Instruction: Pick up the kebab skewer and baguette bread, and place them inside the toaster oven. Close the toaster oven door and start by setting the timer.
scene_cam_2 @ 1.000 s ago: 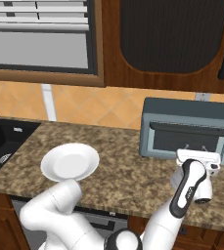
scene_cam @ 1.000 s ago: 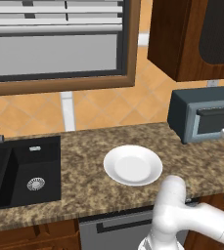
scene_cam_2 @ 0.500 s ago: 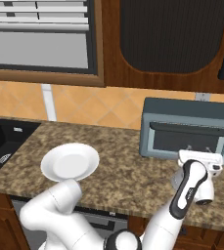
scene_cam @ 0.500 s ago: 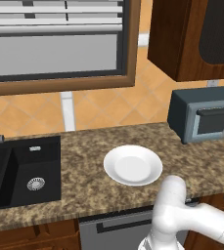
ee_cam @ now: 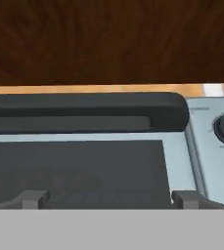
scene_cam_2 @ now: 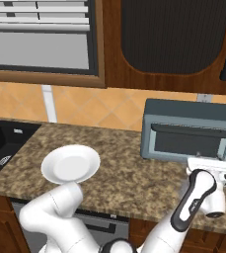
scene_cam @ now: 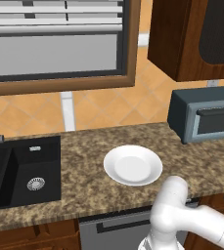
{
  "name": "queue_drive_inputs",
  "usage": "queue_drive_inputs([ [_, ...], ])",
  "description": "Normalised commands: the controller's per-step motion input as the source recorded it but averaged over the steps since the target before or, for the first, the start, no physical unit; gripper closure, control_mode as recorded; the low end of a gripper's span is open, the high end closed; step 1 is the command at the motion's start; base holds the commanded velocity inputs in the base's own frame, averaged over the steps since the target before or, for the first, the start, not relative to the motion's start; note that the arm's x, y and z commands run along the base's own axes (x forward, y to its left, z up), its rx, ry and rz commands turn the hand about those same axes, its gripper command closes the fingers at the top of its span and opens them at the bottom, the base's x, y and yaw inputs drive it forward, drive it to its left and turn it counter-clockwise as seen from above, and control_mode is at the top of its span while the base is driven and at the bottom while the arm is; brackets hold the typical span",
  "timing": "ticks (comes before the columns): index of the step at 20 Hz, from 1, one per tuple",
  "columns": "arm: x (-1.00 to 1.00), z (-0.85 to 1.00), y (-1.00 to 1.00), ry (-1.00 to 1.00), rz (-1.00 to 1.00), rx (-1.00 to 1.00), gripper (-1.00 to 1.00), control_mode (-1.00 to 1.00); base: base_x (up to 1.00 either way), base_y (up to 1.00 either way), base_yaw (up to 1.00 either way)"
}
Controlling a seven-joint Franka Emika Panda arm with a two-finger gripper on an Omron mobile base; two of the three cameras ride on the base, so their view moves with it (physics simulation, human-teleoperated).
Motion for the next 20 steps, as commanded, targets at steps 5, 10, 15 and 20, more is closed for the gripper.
queue_drive_inputs([
  [5, -0.27, 0.01, -0.28, 0.03, 0.00, 0.00, -1.00, -1.00, 0.00, 0.00, 0.00],
  [10, -0.08, 0.00, -0.38, 0.06, 0.00, 0.00, -1.00, -1.00, 0.00, 0.00, 0.00],
  [15, -0.02, 0.00, -0.27, 0.06, 0.00, 0.00, -1.00, -1.00, 0.00, 0.00, 0.00],
  [20, 0.00, 0.00, -0.10, 0.07, 0.00, 0.00, -1.00, -1.00, 0.00, 0.00, 0.00],
])
